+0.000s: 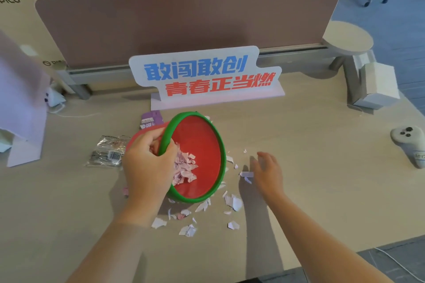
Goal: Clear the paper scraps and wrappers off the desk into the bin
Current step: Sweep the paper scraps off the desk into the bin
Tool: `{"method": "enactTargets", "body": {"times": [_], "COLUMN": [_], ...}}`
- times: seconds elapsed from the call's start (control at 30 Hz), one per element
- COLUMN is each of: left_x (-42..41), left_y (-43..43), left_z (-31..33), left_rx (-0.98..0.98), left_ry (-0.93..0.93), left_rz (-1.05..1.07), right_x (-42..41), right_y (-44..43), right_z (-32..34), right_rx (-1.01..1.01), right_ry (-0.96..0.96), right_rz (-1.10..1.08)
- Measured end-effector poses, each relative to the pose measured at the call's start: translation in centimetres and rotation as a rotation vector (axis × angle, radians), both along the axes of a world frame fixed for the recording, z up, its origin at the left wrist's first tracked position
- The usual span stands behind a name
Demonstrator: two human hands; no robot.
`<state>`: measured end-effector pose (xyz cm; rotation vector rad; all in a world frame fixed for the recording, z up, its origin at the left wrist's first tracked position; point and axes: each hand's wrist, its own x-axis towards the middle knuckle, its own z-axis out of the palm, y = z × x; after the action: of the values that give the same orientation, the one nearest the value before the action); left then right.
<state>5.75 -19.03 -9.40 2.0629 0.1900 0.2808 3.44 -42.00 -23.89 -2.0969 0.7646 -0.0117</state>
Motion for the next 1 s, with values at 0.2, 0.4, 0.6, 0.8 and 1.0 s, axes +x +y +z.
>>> {"method": "enactTargets", "body": {"times": [0.2, 0.4, 0.6, 0.8, 1.0], "left_x": [0.6, 0.5, 0.8, 0.6, 0.5], "left_y": [0.8, 1.9, 2.5, 2.8, 3.2], "left_z": [0.0, -0.1, -0.2, -0.2, -0.1], "left_rx": [-0.01, 0.015, -0.022, -0.022, -0.002], "left_ry": [0.005, 0.008, 0.015, 0.003, -0.006], "left_rz": [0.109, 0.17, 0.174, 0.153, 0.158], "right_x": [3.8, 1.8, -1.5, -5.2, -4.4], "right_y": [1.5, 4.9, 4.5, 5.0, 6.1], "right_z": [-2.6, -3.7, -3.6, -5.0, -5.5], "right_rx": [-0.072, -0.115, -0.219, -0.406, -0.556], "right_ry": [-0.025, -0.004, -0.053, -0.044, -0.176], "right_rz": [0.238, 0.614, 0.774, 0.865, 0.713]}}
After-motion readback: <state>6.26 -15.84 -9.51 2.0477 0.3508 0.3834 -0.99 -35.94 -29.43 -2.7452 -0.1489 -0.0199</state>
